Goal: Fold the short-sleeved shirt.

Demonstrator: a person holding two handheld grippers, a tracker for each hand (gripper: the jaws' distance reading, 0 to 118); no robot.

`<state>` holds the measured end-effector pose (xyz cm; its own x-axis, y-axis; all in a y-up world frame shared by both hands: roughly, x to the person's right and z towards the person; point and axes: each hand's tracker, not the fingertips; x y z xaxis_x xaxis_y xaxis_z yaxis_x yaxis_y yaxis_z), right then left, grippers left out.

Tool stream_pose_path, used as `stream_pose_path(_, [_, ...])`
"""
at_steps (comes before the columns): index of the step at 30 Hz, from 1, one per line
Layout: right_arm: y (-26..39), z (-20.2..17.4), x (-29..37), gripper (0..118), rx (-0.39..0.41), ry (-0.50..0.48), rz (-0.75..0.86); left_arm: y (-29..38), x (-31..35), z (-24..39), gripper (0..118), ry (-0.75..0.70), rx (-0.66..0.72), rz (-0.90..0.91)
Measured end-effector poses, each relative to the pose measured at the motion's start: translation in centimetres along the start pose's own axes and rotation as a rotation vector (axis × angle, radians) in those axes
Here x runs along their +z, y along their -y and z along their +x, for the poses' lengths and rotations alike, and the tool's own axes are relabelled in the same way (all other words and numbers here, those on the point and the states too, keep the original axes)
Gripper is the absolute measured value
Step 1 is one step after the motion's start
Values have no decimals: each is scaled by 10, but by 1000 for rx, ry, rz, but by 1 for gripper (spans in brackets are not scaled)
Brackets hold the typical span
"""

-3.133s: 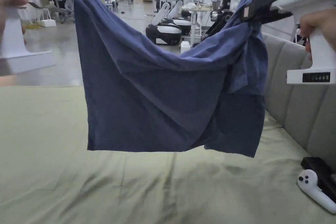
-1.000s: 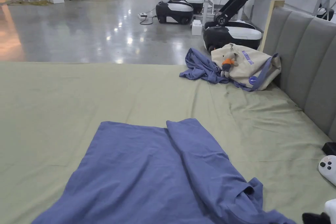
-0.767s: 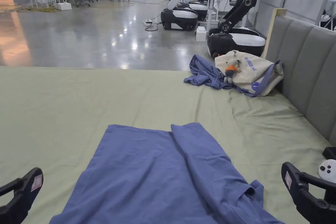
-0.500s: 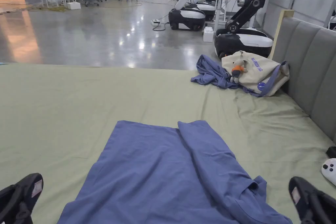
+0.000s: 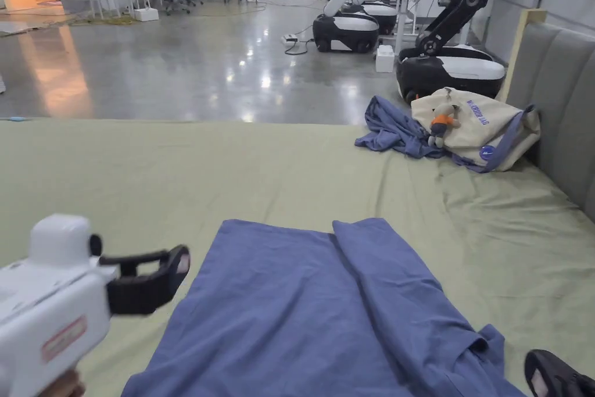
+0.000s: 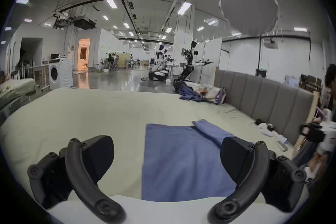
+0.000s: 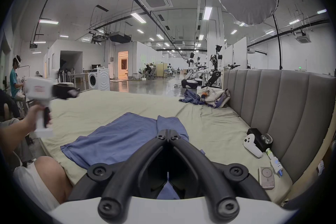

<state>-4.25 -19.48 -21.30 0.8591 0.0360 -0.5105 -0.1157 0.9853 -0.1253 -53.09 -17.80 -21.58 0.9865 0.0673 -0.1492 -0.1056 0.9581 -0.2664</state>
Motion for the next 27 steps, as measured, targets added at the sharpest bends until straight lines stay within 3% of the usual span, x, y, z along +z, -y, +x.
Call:
stream_pose_path(9, [5, 18, -11, 2, 4, 15, -86, -32, -282, -75, 118, 0, -27, -361])
stream_pose_path(11, [8, 20, -17, 2, 7, 24, -114, -24, -307, -70, 118, -25, 24, -389])
stream_pose_path(17, [11, 21, -29, 2, 10, 18, -153, 5, -357, -62, 118, -3, -18, -528])
stream_pose_path(25, [5, 19, -30, 2, 40, 17, -168, 29, -376, -50, 118, -19, 5, -605])
stream_pose_path(26, [4, 19, -30, 2, 42, 21, -171, 28, -380, -54, 117, -18, 2, -612])
stream_pose_path(27, [4, 18, -31, 2, 43, 21, -176, 30, -378, -52, 106, -14, -1, -615])
